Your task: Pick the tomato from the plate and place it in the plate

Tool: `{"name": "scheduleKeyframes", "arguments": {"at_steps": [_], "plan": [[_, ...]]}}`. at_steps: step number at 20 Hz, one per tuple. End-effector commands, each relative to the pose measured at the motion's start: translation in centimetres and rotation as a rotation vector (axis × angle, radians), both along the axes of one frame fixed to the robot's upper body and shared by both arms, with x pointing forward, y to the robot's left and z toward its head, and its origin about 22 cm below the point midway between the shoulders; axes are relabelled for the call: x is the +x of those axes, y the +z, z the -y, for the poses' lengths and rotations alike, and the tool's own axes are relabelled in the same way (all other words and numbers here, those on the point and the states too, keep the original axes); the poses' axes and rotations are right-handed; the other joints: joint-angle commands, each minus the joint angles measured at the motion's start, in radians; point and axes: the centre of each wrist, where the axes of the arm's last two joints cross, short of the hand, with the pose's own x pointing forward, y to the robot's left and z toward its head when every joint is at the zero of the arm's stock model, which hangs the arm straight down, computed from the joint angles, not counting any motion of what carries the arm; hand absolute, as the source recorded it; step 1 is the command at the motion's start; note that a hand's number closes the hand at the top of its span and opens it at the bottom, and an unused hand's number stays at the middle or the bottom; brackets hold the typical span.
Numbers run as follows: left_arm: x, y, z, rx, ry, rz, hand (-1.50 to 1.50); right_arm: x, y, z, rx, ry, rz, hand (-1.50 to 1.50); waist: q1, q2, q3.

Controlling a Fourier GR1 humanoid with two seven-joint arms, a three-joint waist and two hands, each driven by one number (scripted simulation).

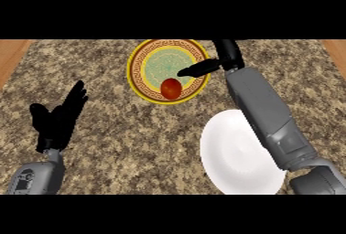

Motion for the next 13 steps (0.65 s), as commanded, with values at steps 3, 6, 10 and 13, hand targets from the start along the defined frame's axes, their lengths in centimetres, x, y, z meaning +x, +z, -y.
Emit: {"name": "scheduleKeyframes", "arguments": {"at_steps": [3, 6, 10, 13], "plan": [[1.1, -0.3, -0.9, -0.01, 0.002, 0.009, 0.0, 0.8, 1.4, 2.2, 0.003, -0.039, 0.01, -1.5, -0.005, 0.0, 0.0], [-0.4, 0.3, -0.4, -0.004, -0.005, -0.008, 0.0, 0.9, 0.6, 3.7, -0.022, -0.03, -0.008, -1.5, 0.004, 0.001, 0.0], [0.7, -0.1, -2.4, -0.005, 0.0, -0.009, 0.0, 1.1, 0.3, 6.1, -0.081, -0.065, -0.025, -1.5, 0.003, 0.003, 0.0], [1.0, -0.5, -0.2, 0.004, 0.004, -0.004, 0.0, 0.5, -1.4, 4.6, -0.098, -0.063, -0.018, -1.5, 0.001, 0.001, 0.0]]}}
